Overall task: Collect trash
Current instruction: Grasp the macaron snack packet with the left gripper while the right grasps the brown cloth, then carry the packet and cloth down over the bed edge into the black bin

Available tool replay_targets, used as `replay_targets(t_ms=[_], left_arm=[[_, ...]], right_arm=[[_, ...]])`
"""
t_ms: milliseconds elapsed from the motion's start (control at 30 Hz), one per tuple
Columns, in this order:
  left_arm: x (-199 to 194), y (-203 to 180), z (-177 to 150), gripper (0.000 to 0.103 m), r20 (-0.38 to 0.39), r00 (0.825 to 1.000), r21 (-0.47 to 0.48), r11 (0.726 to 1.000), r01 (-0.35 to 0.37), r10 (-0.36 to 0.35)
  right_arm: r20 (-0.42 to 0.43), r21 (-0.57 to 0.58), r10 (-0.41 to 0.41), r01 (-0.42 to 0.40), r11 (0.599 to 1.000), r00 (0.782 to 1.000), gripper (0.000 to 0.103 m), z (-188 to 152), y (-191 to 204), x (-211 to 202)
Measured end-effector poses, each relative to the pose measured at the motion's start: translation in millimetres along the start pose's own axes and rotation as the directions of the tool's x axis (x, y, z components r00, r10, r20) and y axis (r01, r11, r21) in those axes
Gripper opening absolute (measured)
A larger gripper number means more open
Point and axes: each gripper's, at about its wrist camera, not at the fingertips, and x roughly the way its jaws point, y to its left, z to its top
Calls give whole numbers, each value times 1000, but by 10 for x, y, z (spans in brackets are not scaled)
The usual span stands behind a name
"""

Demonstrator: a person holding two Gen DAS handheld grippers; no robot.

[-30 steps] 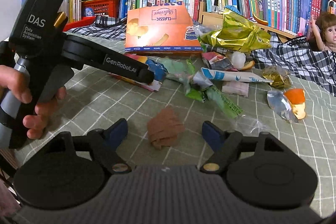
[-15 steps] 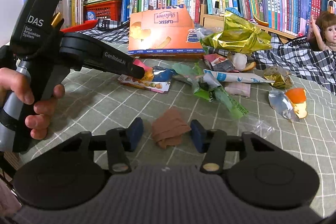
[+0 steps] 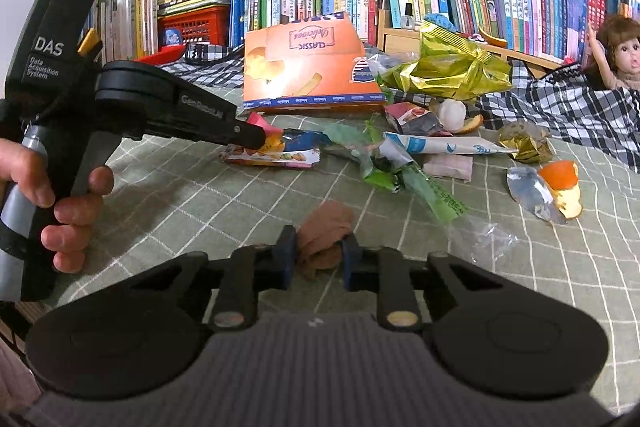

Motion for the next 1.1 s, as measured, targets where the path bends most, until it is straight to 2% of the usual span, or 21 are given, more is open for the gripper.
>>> replay_targets(t_ms=[333,600,1100], left_arm=[[-149,-15,37,11,22,1000,-3,1000,15,-15],[-351,-62,79,11,42,999,-1,1000,21,-21],[-1157,-62,22,11,127,991,4,999,36,-36]], right_arm=[[35,-33,-21,22,999,999,26,80,30,-121],[50,-37,-5,7,999,999,27,89,63,-272],[98,-69,4,3,998,995,27,80,231,-765]])
